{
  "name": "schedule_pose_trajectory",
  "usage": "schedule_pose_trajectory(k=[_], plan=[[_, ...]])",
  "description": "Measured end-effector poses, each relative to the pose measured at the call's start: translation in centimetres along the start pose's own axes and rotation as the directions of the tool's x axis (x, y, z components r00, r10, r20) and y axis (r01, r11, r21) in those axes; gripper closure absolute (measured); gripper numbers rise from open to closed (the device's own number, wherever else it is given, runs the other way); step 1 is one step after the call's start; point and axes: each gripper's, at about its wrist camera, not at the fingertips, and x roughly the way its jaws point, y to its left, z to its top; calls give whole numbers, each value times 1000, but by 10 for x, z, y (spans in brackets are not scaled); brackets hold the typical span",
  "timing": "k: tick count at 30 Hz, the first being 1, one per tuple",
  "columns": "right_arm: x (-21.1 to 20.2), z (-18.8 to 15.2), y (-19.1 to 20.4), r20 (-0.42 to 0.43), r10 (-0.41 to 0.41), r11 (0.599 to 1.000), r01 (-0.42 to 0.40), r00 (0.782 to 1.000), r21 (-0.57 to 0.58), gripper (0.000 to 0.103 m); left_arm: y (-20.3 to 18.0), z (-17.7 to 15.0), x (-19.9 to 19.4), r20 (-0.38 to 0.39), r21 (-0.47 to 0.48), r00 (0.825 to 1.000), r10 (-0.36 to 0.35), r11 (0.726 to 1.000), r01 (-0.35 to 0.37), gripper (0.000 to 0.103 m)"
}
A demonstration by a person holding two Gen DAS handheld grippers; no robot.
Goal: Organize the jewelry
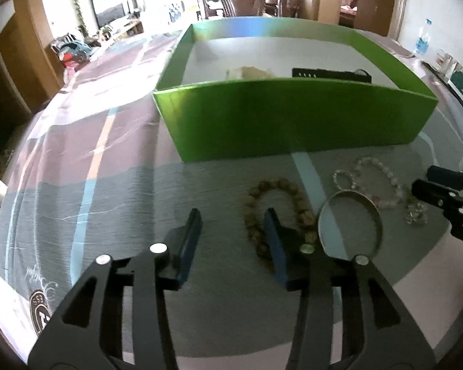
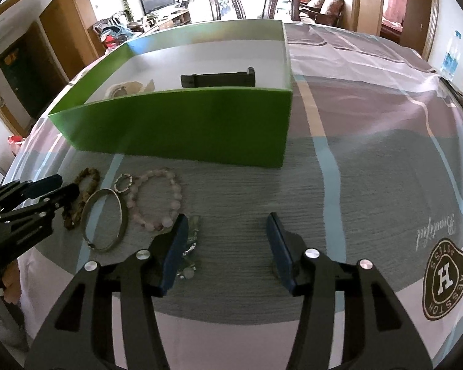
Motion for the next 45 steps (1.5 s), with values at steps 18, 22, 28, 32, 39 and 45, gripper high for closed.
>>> schedule_pose_trajectory(k=[18, 22, 28, 32, 39, 45], plan=[[0, -1, 4, 7, -17, 1000, 17, 1000, -19, 44, 0, -2, 1, 40, 3, 998, 39, 999, -39, 49], [-2, -3, 5, 13, -13, 999, 14, 1000, -31, 44, 1, -2, 1, 43, -7, 998, 43, 999, -42, 44], [-2, -8, 18, -10, 47, 995, -48, 999, -93, 44, 7, -2, 2, 37, -35, 999, 38, 999, -36, 38], [-1, -12, 32, -16, 62, 986, -64, 998, -152, 51, 6, -2, 2, 40, -34, 998, 45, 998, -43, 36], [1, -13, 36, -16, 45, 985, -47, 999, -168, 53, 7, -2, 2, 40, -39, 998, 47, 998, -45, 34], [2, -15, 41, -1, 12, 981, -12, 1000, -196, 54, 8, -2, 2, 39, -41, 998, 45, 998, -43, 34]])
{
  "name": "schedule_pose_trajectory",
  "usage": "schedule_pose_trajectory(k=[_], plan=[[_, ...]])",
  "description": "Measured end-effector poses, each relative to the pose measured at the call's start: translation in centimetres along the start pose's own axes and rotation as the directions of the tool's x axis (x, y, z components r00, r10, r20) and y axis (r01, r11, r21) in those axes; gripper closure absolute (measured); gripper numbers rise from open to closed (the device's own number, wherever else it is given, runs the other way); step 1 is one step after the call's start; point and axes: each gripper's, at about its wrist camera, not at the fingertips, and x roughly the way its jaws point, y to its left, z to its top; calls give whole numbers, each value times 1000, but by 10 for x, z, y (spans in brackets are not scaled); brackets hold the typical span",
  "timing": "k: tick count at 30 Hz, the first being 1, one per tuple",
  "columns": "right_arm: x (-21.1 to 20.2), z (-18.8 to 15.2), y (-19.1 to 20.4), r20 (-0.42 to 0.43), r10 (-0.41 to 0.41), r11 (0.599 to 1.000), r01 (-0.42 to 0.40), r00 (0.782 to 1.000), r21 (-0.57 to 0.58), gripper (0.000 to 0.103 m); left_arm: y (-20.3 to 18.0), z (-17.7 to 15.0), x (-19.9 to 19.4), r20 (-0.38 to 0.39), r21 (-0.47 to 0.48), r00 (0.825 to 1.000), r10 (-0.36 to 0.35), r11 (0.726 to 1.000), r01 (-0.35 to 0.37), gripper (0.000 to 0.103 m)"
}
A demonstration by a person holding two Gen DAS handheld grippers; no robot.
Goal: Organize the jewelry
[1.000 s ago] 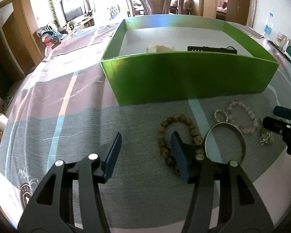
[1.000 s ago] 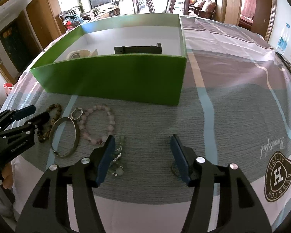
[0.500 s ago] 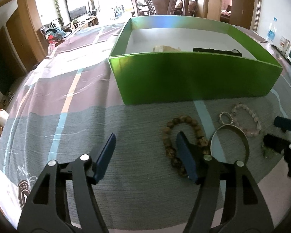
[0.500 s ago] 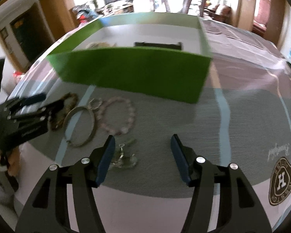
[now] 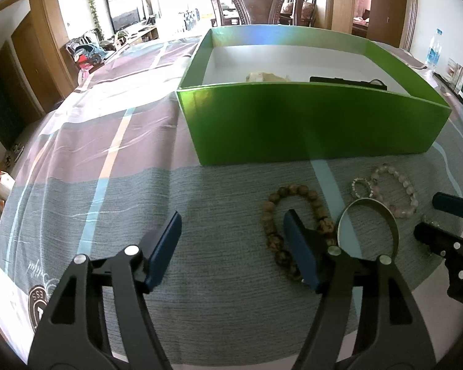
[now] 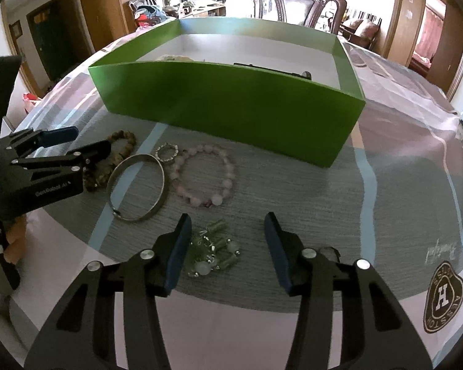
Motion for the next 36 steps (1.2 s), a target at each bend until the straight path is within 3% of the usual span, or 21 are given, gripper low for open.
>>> schedule_pose_trajectory(k=[15, 17, 19, 24, 28, 36], plan=[[1, 0, -1, 5, -11, 1000, 11, 1000, 8, 54, 1, 0, 0, 3, 2, 1000, 6, 1000, -6, 35], [1, 1, -2, 5, -13, 1000, 13, 1000, 12, 54, 1, -1, -1, 5, 11, 1000, -4, 1000, 4, 37], [2, 2, -3, 5, -17, 1000, 17, 1000, 18, 54, -2, -2, -4, 9, 26, 999, -37, 999, 37, 48], [2, 2, -3, 3, -19, 1000, 19, 1000, 18, 54, -11, -3, -5, 5, 63, 996, -84, 995, 83, 57], [2, 2, -2, 4, -19, 1000, 19, 1000, 18, 54, -10, -3, -5, -3, 50, 992, -123, 991, 123, 72], [1, 1, -1, -2, -22, 1000, 22, 1000, 12, 52, -14, 0, -3, 8, 55, 997, -79, 995, 79, 68]])
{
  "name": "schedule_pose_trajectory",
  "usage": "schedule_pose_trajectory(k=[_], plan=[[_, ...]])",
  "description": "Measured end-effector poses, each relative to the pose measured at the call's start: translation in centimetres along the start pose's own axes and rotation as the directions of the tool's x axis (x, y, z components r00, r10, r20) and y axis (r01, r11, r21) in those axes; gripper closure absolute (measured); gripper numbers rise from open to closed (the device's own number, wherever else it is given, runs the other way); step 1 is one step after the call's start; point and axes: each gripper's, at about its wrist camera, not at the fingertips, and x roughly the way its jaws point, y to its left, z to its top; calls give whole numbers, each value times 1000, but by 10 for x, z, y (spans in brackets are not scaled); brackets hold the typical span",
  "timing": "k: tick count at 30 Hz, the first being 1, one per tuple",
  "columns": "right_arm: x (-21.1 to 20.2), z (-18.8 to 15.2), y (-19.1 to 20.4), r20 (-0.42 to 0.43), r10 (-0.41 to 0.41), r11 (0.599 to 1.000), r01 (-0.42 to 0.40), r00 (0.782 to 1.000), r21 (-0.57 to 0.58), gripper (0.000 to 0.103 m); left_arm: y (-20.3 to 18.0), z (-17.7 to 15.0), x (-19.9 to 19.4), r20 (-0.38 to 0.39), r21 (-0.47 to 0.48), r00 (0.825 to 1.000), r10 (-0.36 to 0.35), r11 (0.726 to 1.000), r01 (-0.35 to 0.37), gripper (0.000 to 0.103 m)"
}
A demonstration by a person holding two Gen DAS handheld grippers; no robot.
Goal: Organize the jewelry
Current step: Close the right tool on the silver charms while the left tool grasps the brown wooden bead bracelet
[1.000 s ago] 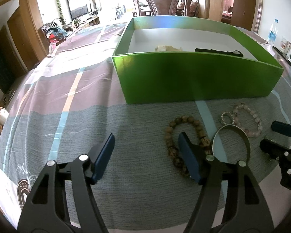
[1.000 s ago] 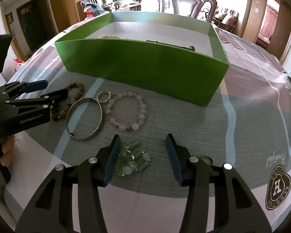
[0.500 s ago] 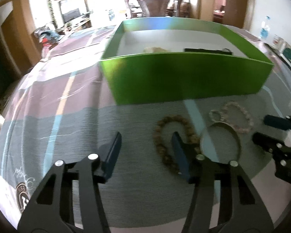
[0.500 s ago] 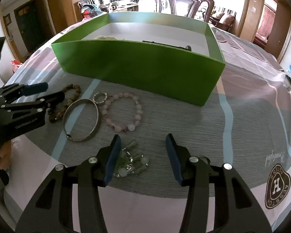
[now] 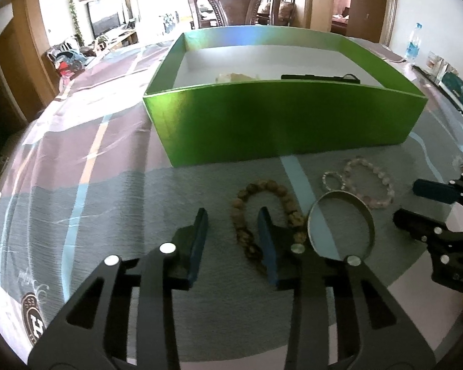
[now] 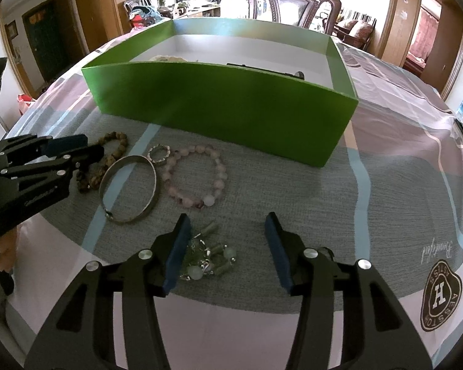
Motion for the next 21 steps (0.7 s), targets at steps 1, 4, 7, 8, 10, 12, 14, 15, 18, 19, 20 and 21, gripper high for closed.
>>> schedule_pose_trajectory(k=[1, 4, 7, 8, 10, 12, 14, 15, 18, 19, 20, 21], plan=[[0, 0, 0, 0, 0, 1000, 0, 1000, -1, 52, -1, 0, 0, 1, 2, 1000, 3, 1000, -3, 68], [0, 0, -2, -4, 1, 1000, -1, 1000, 1, 50, -3, 0, 0, 4, 15, 1000, 19, 1000, -19, 64], [-1, -1, -5, -36, -8, 999, 9, 999, 32, 44, -1, -1, -1, 11, 17, 999, 38, 999, -38, 58], [-2, -2, -5, -47, -5, 999, 7, 999, 31, 44, 0, -2, -1, 9, 13, 999, 34, 999, -34, 58], [-5, -6, -3, -68, -12, 1000, 14, 998, 21, 44, 1, -2, -2, 6, 13, 999, 32, 999, -32, 58], [-7, -9, 0, -69, -17, 1000, 18, 997, 14, 44, 0, -2, -3, 6, 18, 999, 39, 999, -39, 57], [-7, -10, 1, -56, -9, 1000, 10, 998, 18, 49, -2, -2, -3, 9, 27, 999, 52, 998, -52, 56], [-7, -10, 2, -47, -6, 1000, 7, 999, 16, 52, -2, -3, -3, 10, 29, 998, 58, 998, -58, 55], [-6, -8, 6, -26, 0, 1000, 0, 1000, 12, 71, -3, -3, -3, 10, 26, 998, 58, 998, -58, 54], [-5, -8, 7, -22, 2, 1000, -1, 1000, 10, 76, -2, -3, -4, 10, 24, 998, 56, 998, -57, 54], [-4, -6, 8, -18, 2, 1000, -2, 1000, 12, 78, -2, -3, -4, 10, 22, 998, 55, 998, -55, 54], [-3, -4, 8, -12, 2, 1000, -2, 1000, 16, 79, -2, -3, -4, 10, 21, 998, 54, 998, -54, 54]])
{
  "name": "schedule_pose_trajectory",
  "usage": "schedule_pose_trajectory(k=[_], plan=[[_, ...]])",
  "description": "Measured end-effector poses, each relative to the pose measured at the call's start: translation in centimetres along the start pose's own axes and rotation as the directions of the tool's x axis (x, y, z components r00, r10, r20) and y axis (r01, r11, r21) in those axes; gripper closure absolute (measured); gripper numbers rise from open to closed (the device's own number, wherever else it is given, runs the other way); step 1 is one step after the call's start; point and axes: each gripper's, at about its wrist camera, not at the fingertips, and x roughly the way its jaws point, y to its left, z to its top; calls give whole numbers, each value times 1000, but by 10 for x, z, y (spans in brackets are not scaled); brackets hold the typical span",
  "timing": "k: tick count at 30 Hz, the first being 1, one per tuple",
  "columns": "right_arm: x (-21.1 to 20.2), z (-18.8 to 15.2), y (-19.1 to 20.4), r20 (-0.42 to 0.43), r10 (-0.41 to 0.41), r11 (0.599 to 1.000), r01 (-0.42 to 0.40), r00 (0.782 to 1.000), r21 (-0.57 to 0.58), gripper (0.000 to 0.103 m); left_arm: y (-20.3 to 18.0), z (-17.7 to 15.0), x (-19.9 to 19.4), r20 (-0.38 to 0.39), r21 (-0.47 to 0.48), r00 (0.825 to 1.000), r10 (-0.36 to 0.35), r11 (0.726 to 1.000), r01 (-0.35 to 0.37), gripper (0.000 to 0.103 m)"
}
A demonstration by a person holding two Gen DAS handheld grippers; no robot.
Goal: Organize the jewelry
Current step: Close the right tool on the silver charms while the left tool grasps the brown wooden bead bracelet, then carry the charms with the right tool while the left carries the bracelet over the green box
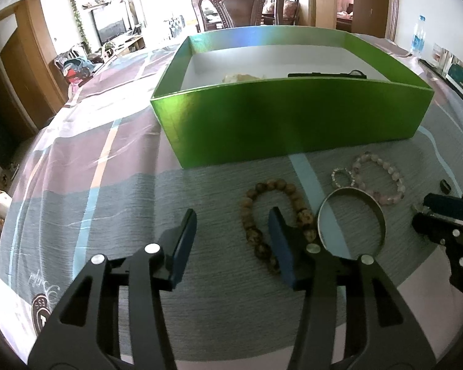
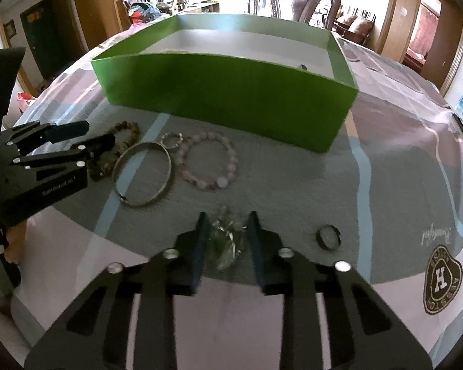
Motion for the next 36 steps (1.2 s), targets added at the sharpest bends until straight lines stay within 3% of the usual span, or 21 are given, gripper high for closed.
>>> schedule_pose_trajectory(k=[7, 10, 21, 36], plan=[[1, -1, -3, 43, 10, 1000, -11, 999, 16, 85, -4, -2, -2, 3, 22, 998, -65, 998, 65, 85], [1, 0, -3, 53, 7, 1000, -8, 999, 17, 86, -6, -3, -2, 3, 31, 997, -77, 997, 77, 92], [-1, -3, -9, 67, 23, 999, -26, 998, 47, 87, 7, -1, -3, 11, -33, 997, -75, 997, 76, 92], [-10, -3, -23, 97, 21, 992, -32, 995, 119, 91, 6, -3, -7, 27, -19, 997, -68, 997, 68, 92]])
